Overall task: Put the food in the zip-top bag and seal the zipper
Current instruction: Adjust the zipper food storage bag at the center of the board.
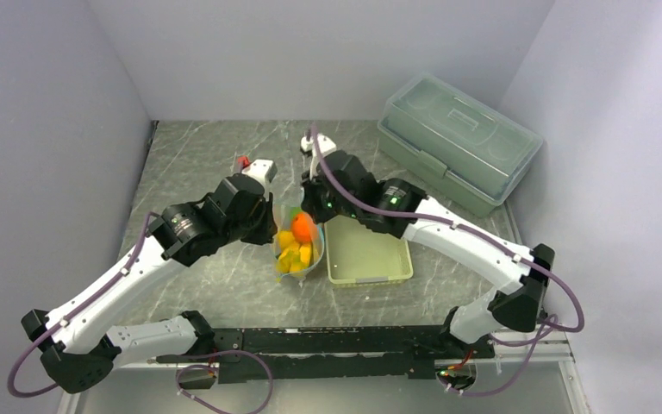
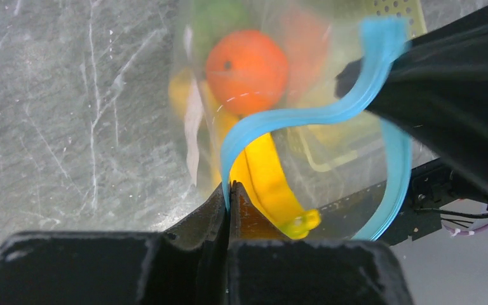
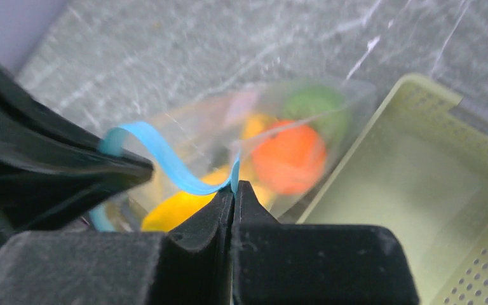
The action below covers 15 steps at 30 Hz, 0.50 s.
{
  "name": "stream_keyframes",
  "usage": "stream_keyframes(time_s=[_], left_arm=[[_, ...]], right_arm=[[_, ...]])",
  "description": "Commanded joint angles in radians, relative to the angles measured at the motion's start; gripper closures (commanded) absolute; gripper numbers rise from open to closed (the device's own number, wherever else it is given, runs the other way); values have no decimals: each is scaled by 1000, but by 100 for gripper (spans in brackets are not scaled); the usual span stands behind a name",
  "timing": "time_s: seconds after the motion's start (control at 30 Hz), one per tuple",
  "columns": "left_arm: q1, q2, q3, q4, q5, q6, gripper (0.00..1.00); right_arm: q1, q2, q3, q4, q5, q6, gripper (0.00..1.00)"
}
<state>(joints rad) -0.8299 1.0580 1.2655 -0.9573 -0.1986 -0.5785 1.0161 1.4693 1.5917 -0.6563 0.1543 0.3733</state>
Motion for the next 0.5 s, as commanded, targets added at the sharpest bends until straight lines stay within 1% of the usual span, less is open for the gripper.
stream_keyframes(time_s=[0.0, 0.1, 0.17, 0.23, 0.3, 0.47], left_arm=[[3, -20, 54, -20, -30, 20, 93], [4, -28, 67, -28, -38, 25, 93], [5, -30, 72, -27, -43, 29, 93], [5, -29, 82, -31, -39, 30, 93], [6, -29, 83, -28, -39, 32, 93], [5, -11, 114, -47, -15, 60, 93]], right_arm=[[-13, -11, -46, 6, -27, -1, 100], [-10, -36, -65, 47, -110, 11, 100], [-12, -26, -66, 42, -94, 9, 100], [-13, -14, -58, 32, -137, 4, 100], [-13, -27, -85, 65, -149, 15, 100], [-14, -66, -108, 76, -144, 31, 100]])
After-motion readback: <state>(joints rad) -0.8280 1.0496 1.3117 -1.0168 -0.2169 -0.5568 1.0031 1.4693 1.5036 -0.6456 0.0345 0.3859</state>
